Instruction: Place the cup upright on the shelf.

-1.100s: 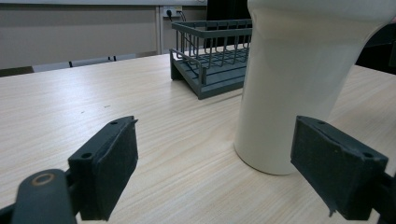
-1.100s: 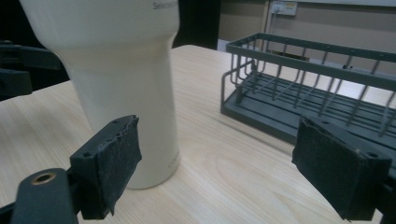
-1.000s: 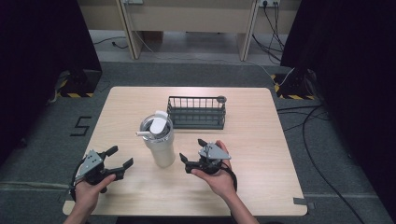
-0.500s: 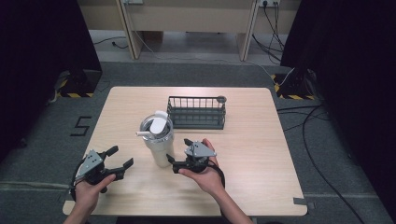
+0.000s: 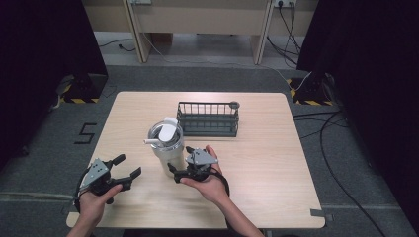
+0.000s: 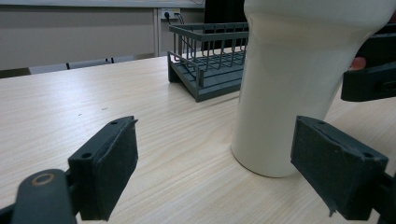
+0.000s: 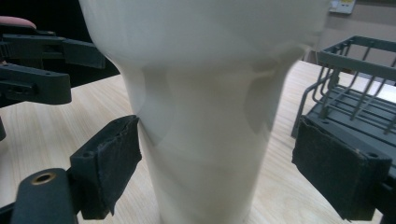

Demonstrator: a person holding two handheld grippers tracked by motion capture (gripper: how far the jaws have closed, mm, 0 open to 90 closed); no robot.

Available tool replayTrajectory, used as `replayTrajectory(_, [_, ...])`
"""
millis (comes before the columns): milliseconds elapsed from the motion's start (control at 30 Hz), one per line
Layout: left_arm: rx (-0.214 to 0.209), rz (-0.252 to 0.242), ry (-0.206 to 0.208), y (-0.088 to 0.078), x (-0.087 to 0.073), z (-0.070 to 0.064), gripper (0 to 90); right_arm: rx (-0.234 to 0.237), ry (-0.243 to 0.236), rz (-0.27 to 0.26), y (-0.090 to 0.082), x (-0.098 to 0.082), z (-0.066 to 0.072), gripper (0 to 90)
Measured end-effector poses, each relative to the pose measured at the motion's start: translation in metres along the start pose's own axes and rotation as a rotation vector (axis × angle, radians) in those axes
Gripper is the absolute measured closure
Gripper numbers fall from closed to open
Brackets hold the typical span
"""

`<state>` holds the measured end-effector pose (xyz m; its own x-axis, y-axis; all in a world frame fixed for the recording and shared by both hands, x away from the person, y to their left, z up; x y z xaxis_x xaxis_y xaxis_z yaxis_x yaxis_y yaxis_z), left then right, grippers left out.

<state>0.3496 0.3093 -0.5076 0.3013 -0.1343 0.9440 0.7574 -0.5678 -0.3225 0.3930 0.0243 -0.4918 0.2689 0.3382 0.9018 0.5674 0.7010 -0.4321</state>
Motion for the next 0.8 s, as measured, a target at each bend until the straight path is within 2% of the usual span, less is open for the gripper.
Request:
replayTrajectory(200, [0.000, -0.001, -0.001, 0.000, 0.000, 0.000, 14.3, 0.001, -0.012, -0.002, 0.013, 0.005, 0.004, 12.7])
replayTrajectory(467, [-0.005, -0.003, -0.002, 0.000, 0.000, 0.000, 14.3, 0.008, 0.006, -0.003, 0.025, 0.005, 0.004, 9.2])
replayTrajectory(533, [-0.007, -0.003, 0.000, 0.000, 0.001, 0.000, 14.3, -0.003, -0.008, -0.004, 0.030, 0.005, 0.005, 7.7])
replayTrajectory(667, [-0.007, -0.004, -0.001, -0.001, 0.001, 0.000, 14.3, -0.012, 0.018, -0.017, 0.037, 0.003, 0.005, 6.5])
replayTrajectory(800, [-0.010, -0.006, -0.003, -0.001, 0.001, 0.000, 14.3, -0.027, 0.019, -0.042, 0.040, 0.002, 0.007, 8.5])
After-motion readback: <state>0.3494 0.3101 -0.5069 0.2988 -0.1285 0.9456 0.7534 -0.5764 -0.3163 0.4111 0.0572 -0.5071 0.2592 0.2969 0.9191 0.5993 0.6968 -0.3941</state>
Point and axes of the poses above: each handheld gripper's, and its own axes: y roughly forward along the jaws, x roughly out of its top, z roughly to its left, the point moved 2 cm from there along y, roughly forward along the jaws, and after that the axes turned 8 degrees about z, right-handed, at the moved point
